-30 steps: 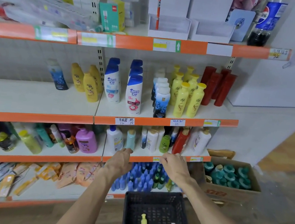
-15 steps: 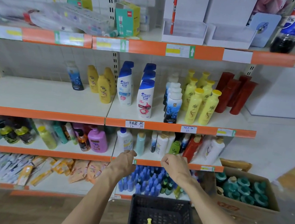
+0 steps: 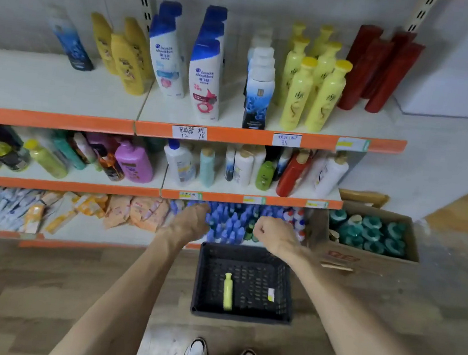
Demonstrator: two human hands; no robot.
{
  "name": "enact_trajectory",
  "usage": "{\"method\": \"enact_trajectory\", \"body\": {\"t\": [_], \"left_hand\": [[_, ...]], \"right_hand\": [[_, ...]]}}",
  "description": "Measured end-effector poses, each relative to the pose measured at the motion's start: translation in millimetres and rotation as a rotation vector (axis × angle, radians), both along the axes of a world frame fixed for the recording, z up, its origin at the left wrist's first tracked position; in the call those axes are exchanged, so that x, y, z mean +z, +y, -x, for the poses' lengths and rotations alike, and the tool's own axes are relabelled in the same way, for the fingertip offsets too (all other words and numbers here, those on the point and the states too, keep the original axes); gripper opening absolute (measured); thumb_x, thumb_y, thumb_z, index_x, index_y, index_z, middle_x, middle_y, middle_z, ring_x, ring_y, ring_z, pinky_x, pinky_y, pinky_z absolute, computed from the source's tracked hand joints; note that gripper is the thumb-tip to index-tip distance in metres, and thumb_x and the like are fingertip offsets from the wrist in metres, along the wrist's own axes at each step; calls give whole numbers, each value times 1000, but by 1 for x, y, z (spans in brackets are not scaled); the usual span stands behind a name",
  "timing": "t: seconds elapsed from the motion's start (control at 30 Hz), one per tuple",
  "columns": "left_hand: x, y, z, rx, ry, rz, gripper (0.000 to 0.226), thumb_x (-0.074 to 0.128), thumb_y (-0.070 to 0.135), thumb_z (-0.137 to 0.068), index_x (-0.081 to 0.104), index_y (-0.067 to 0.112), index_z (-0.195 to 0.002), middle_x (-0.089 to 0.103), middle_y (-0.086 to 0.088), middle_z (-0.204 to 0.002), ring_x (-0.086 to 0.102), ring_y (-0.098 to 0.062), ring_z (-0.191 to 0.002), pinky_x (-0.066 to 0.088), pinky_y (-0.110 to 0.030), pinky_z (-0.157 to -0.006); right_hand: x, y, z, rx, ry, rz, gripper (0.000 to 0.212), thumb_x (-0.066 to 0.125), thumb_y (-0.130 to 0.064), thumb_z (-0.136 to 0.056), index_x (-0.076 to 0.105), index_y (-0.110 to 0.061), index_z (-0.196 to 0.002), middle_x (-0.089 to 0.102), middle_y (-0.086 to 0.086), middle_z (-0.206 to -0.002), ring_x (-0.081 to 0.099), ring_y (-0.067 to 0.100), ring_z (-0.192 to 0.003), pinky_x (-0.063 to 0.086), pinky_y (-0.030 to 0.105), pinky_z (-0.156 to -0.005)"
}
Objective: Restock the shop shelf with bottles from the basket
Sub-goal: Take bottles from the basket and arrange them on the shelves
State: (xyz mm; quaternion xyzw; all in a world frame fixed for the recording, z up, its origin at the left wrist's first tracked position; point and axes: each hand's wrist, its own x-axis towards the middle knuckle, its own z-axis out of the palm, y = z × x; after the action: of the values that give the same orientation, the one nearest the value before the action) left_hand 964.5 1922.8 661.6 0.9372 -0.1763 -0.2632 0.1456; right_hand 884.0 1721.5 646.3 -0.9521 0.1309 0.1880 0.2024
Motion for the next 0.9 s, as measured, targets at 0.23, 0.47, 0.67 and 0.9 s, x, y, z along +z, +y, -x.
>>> {"method": "enact_trajectory", "body": {"t": [0.23, 0.47, 0.67, 0.9], "left_hand": [[-81, -53, 51, 79, 239, -56, 36, 52, 21, -89, 55, 7, -123, 58, -15, -123, 56, -31, -115, 45, -38, -99], [-192, -80, 90, 68, 340, -73, 43, 51, 10, -88, 53, 12, -130, 55, -9, -134, 52, -24, -123, 42, -28, -100], [-452, -93, 89, 84, 443, -130, 38, 50, 15, -89, 56, 17, -126, 60, -9, -126, 58, -25, -112, 47, -29, -84], [-728, -103, 83, 80, 470, -265, 24, 52, 21, -85, 55, 5, -102, 60, -15, -114, 59, -32, -102, 48, -36, -74]], "right_hand": [[-81, -64, 54, -48, 225, -91, 22, 48, -26, -98, 66, -19, -90, 71, 3, -84, 67, 22, -80, 49, 33, -66], [-194, -83, 79, -84, 290, -170, 14, 53, -25, -93, 66, -25, -89, 72, -1, -99, 67, 21, -95, 55, 35, -80], [-436, -86, 88, -148, 332, -210, 15, 52, -24, -96, 66, -23, -96, 70, 1, -99, 66, 24, -92, 55, 39, -78], [-705, -93, 61, -95, 487, -214, 13, 51, -19, -95, 59, -13, -86, 60, 9, -86, 62, 30, -88, 49, 40, -86]]}}
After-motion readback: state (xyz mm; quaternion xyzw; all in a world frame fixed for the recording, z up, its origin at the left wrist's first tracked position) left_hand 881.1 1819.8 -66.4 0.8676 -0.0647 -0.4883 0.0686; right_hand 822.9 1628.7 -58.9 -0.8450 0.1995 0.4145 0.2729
